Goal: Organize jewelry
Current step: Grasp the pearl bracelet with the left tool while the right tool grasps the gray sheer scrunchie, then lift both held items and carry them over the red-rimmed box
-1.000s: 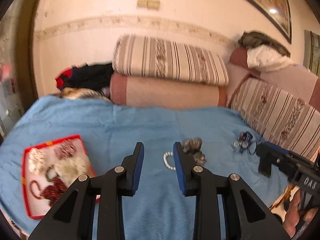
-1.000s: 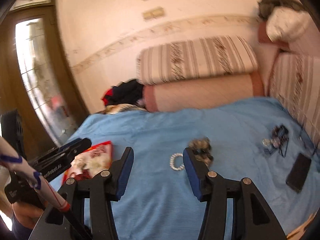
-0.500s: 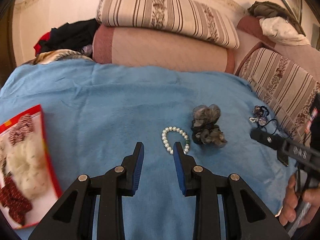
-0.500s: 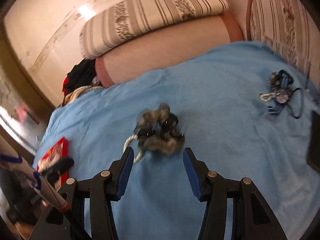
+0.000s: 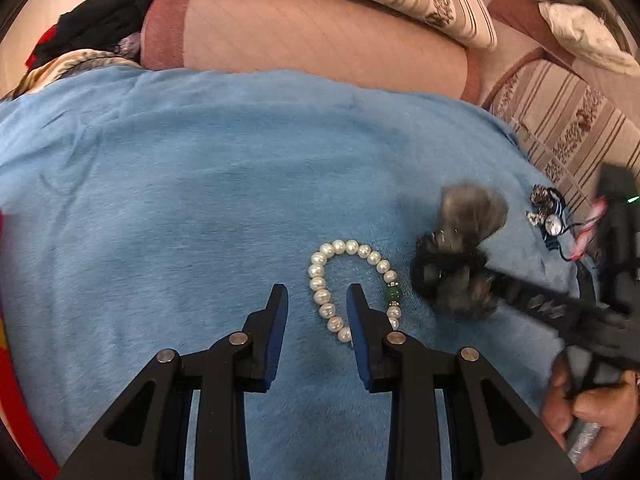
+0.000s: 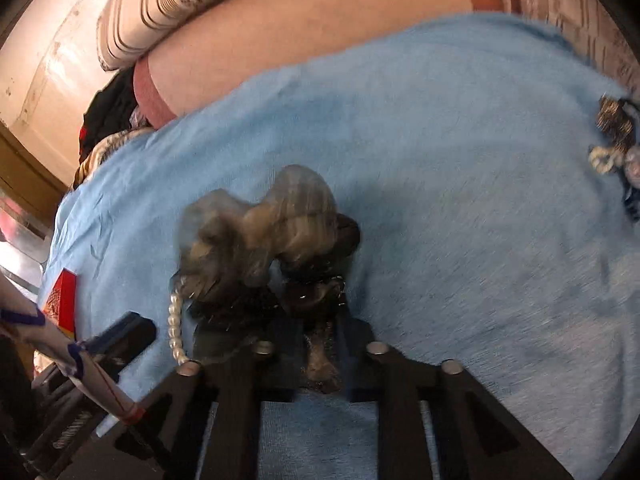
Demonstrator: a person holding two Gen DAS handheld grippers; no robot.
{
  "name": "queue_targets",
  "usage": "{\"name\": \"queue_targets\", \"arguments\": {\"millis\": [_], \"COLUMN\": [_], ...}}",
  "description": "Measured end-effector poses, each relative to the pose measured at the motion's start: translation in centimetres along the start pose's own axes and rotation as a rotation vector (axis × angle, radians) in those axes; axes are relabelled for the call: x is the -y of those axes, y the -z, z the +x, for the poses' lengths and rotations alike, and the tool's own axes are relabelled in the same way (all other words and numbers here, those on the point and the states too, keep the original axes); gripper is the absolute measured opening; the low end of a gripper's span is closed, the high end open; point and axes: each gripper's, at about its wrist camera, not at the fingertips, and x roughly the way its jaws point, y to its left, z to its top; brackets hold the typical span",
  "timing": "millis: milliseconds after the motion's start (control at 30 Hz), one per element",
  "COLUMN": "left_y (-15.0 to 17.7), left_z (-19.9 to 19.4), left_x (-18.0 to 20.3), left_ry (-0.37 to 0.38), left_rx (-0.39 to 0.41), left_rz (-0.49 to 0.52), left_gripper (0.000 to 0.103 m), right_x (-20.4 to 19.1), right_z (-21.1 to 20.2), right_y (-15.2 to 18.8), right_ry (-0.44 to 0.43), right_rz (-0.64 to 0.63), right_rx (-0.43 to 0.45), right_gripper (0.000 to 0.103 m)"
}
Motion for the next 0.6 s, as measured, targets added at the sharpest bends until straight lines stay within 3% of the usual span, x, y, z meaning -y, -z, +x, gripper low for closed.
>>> {"name": "queue_targets", "arguments": {"millis": [133,200,267,467,600], "left_y": [-0.2,-0.1,0.1,0.3,0.1], "left_z": [1.1,1.9,2.6,2.6,0.9], "left_x": [0.6,0.8,1.1,1.9,1.5], "left_ry": [0.032,0.016,-0.049,-0.125,-0.104], "left_rx": [-0.010,-0.025,-0.032,-0.002,0.045], "left_rz": [0.008,0.019,0.053,0.106,0.090], "left_gripper": [0.029,0.027,0.009,0.009,0.009], "right_x": [0.3,0.6,0.8,0.5,0.7], "right_z": [-3.0,-3.6,-3.8,-3.9,-4.0], "right_y": [-0.7,-0.7,-0.7,-0.6,-0.5], "right_ry": [0.064,0.034,0.012,-0.005,-0.009], "right_rz": [0.003,0.025,0.031,0.033,0.045], "right_rx": [0.122,0.133,0.130,0.145,0.146], "right_gripper": [0.012,0.012,0.013,0.013,0.013]}}
